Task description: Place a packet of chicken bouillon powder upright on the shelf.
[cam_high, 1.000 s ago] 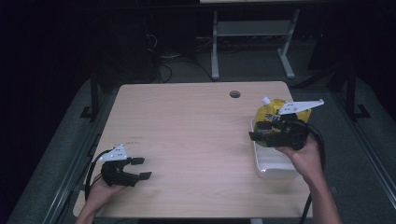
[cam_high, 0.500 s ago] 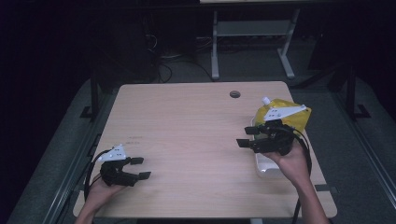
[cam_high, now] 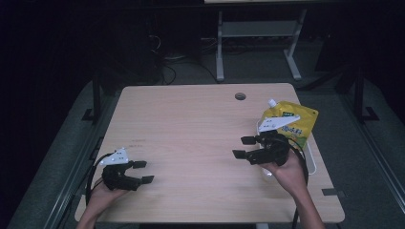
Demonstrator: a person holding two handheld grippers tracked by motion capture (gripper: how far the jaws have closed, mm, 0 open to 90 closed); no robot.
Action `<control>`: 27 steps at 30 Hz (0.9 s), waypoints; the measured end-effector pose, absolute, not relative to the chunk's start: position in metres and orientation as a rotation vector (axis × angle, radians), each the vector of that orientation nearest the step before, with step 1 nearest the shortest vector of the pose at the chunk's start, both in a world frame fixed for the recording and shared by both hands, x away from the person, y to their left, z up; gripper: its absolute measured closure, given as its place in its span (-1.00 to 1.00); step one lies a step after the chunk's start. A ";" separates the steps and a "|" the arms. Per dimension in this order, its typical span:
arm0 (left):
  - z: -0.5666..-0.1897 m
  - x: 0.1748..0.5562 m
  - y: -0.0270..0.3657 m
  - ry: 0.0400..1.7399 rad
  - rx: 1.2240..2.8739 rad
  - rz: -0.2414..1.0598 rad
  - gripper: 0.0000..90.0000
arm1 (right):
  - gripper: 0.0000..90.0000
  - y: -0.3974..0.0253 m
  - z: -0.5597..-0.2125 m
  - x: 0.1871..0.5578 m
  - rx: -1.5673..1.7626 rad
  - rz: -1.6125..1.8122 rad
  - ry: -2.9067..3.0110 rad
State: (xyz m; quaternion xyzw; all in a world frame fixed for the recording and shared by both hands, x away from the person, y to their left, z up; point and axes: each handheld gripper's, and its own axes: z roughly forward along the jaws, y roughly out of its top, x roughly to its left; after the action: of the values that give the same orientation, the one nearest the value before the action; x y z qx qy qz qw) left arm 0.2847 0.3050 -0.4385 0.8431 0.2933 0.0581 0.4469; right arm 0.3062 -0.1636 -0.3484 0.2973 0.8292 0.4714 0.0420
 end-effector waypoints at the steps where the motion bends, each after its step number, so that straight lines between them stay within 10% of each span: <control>1: -0.438 0.285 0.305 0.726 2.089 0.144 -0.35 | -0.19 -0.162 -0.349 0.306 0.908 1.440 2.544; 27: -0.438 0.284 0.306 0.721 2.093 0.140 -0.35 | -0.23 -0.110 -0.388 0.303 0.864 1.453 2.690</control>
State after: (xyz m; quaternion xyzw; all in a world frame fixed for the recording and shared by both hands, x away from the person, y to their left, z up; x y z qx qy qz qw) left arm 0.2841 0.3059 -0.4383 0.8447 0.2910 0.0565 0.4457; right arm 0.3030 -0.1104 -0.3883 0.2720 0.8466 0.4572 -0.0180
